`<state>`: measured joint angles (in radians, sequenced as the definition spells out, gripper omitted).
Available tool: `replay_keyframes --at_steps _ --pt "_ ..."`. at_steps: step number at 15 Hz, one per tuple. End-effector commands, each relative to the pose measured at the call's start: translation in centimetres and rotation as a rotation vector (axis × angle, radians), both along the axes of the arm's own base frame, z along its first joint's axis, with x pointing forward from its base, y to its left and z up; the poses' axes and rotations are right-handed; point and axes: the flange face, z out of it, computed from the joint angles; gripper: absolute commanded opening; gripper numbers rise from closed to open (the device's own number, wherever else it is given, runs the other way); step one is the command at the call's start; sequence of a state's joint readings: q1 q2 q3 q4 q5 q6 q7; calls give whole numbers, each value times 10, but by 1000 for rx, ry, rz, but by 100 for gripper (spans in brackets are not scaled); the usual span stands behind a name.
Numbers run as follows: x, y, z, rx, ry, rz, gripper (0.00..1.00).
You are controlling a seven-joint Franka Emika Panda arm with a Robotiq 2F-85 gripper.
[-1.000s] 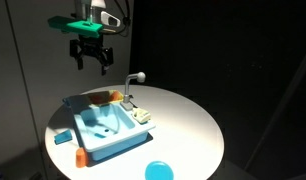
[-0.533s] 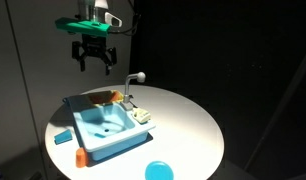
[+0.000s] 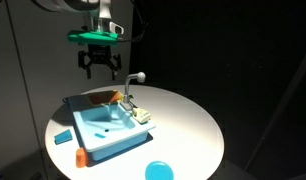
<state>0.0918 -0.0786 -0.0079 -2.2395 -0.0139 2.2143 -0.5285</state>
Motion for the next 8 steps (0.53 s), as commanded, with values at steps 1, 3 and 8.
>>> replay_keyframes --at_steps 1,3,8 --pt "20 -2 -12 -19 4 74 100" --pt "27 -3 -20 -22 16 103 100" --pt "36 12 -24 -23 9 158 100"
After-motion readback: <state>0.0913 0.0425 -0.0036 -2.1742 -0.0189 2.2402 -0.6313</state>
